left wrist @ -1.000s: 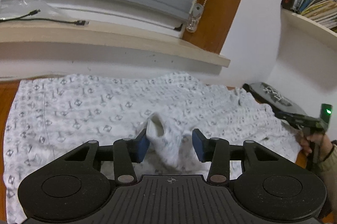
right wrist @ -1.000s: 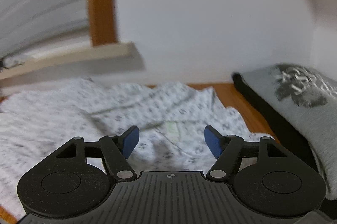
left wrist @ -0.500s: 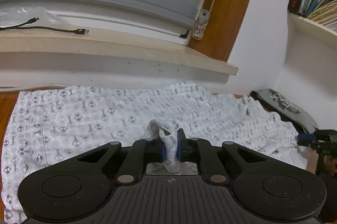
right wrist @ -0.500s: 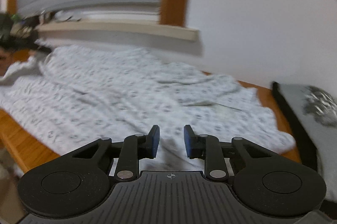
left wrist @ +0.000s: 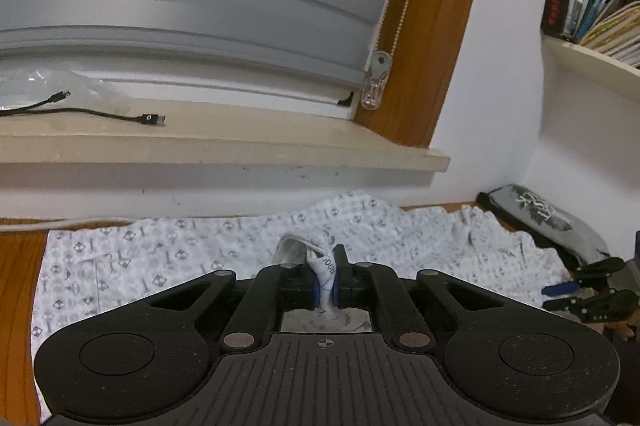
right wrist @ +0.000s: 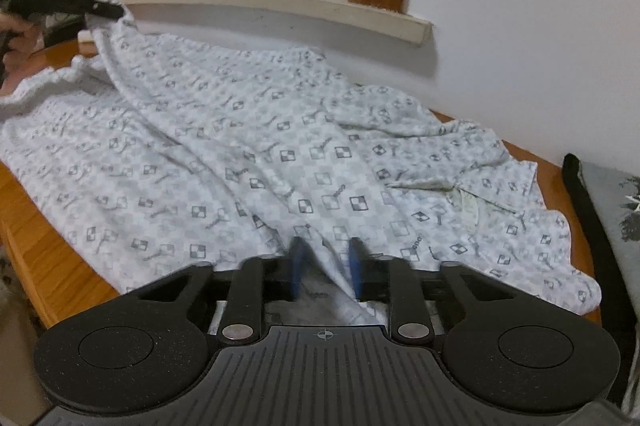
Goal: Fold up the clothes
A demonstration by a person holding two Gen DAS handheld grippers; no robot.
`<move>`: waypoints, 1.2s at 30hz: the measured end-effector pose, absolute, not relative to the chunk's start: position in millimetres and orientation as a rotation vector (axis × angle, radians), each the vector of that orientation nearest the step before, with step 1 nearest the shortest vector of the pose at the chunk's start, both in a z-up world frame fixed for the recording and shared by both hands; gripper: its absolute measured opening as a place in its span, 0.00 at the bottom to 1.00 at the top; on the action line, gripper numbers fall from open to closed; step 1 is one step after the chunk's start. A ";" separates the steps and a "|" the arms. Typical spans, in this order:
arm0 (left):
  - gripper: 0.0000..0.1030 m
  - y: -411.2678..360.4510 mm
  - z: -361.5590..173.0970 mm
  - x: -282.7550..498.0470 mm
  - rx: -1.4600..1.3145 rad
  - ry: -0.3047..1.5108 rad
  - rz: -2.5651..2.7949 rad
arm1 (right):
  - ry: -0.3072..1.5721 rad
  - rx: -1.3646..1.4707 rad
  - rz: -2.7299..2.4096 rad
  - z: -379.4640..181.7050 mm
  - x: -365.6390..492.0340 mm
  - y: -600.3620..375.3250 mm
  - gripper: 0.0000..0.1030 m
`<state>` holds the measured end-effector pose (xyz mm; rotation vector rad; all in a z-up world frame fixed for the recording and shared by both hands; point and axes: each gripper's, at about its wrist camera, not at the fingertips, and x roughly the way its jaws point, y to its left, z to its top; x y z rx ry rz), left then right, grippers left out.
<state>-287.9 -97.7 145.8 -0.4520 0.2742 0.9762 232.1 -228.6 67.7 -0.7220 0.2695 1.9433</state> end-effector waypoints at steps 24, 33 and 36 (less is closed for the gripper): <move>0.10 -217.5 130.1 -354.6 -0.529 0.229 0.998 | 0.366 -0.515 2.135 68.2 239.6 -292.1 0.14; 0.39 -220.1 138.0 -382.8 -0.533 0.151 1.050 | 0.356 -0.381 2.051 85.8 257.8 -275.5 0.56; 0.57 -202.0 144.6 -380.4 -0.516 0.190 1.049 | 0.341 -0.379 1.973 85.6 254.8 -261.9 0.58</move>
